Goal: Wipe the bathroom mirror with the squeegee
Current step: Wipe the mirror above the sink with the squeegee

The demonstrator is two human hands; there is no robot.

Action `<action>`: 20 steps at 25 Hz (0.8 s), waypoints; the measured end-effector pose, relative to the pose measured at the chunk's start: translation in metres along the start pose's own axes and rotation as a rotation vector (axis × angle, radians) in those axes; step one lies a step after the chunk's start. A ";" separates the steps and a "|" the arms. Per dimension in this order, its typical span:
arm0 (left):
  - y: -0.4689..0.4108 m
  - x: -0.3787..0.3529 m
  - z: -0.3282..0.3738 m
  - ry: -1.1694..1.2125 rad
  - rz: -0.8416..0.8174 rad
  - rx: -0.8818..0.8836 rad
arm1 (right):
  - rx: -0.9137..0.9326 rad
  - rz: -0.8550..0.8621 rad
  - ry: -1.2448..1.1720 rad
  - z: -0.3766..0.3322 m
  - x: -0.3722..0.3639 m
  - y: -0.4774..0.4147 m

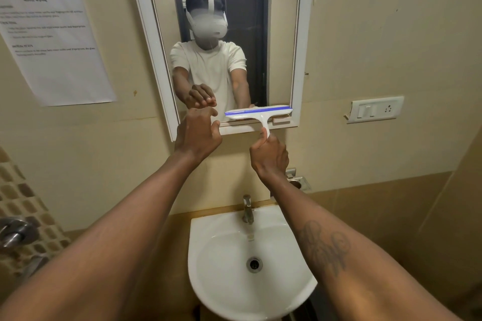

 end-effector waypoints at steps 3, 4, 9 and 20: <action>0.006 -0.002 0.001 0.003 0.003 -0.020 | -0.027 -0.027 0.026 0.003 0.001 0.006; 0.008 -0.002 0.001 0.002 -0.002 -0.023 | -0.032 -0.031 0.034 0.003 0.001 0.008; 0.013 0.001 0.002 0.012 -0.022 0.001 | -0.063 -0.055 0.053 -0.004 0.009 0.004; 0.018 0.005 0.013 0.009 0.006 -0.034 | 0.002 -0.258 0.052 -0.044 0.062 -0.028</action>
Point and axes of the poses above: each hand's wrist, its own y-axis away from the middle knuckle, its own x-axis out of the back of the hand, z = x × y, the point moved 1 cm from there along -y, towards the middle knuckle, and after that the axes turned 15 degrees about x, right-handed, at the moved point
